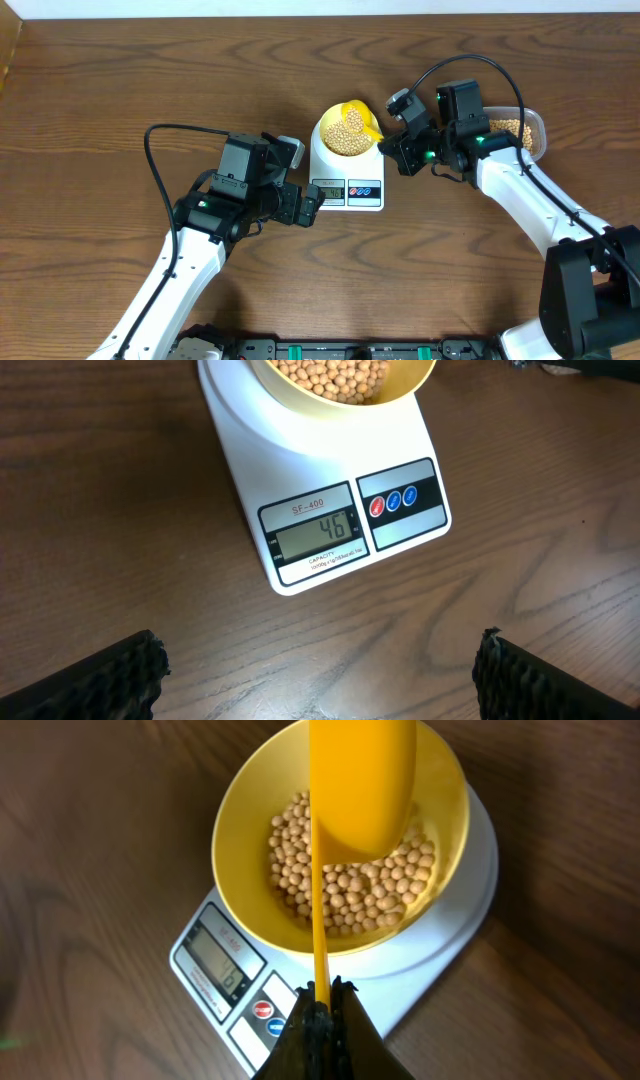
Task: Scoop item into bowl and weigh 50g on scale
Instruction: 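Hold the tipped scoop over the bowl, shaking soybeans out with the right gripper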
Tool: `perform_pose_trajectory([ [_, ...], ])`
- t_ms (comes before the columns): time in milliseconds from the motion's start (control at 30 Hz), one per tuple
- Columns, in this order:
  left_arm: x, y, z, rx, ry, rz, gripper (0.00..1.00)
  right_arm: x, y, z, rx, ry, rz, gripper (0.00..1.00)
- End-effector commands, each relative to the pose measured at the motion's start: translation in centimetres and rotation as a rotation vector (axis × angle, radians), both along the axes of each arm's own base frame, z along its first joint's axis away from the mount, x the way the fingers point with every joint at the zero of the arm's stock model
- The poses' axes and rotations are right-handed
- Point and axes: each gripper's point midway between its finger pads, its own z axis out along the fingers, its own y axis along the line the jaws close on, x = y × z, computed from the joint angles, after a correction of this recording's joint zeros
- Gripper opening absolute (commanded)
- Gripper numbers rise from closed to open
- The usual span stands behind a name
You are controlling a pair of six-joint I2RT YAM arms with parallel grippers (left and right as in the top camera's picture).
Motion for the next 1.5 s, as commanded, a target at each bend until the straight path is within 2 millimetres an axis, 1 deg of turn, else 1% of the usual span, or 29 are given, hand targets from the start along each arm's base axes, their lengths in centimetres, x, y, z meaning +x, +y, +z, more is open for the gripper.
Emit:
perform_pose_trajectory([
  [0, 0.1, 0.1, -0.1, 0.009, -0.003, 0.002, 1.0, -0.7, 1.0, 0.8, 0.058, 0.021, 0.03, 0.01],
  [167, 0.1, 0.1, -0.1, 0.009, -0.003, 0.002, 1.0, -1.0, 0.9, 0.7, 0.06, 0.045, 0.025, 0.01],
  [300, 0.1, 0.1, -0.1, 0.01, -0.003, 0.002, 1.0, -1.5, 1.2, 0.8, 0.106, 0.128, -0.017, 0.01],
  [400, 0.1, 0.1, -0.1, 0.009, -0.003, 0.002, 1.0, -1.9, 1.6, 1.1, 0.135, 0.149, -0.004, 0.01],
  [567, 0.1, 0.1, -0.1, 0.009, -0.003, 0.002, 1.0, -2.2, 1.4, 0.7, 0.122, 0.169, -0.011, 0.01],
  [933, 0.1, 0.1, -0.1, 0.009, -0.003, 0.002, 1.0, -1.8, 1.0, 0.4, 0.088, 0.137, -0.011, 0.01],
  [1067, 0.1, 0.1, -0.1, 0.009, -0.003, 0.002, 1.0, -1.0, -0.1, -0.4, 0.012, 0.104, -0.057, 0.01],
  [1267, 0.1, 0.1, -0.1, 0.009, -0.003, 0.002, 1.0, -0.9, -0.2, -0.4, -0.026, 0.033, 0.013, 0.01],
  [1467, 0.1, 0.1, -0.1, 0.009, -0.003, 0.002, 1.0, -0.9, -0.2, -0.5, -0.046, 0.002, 0.041, 0.01],
])
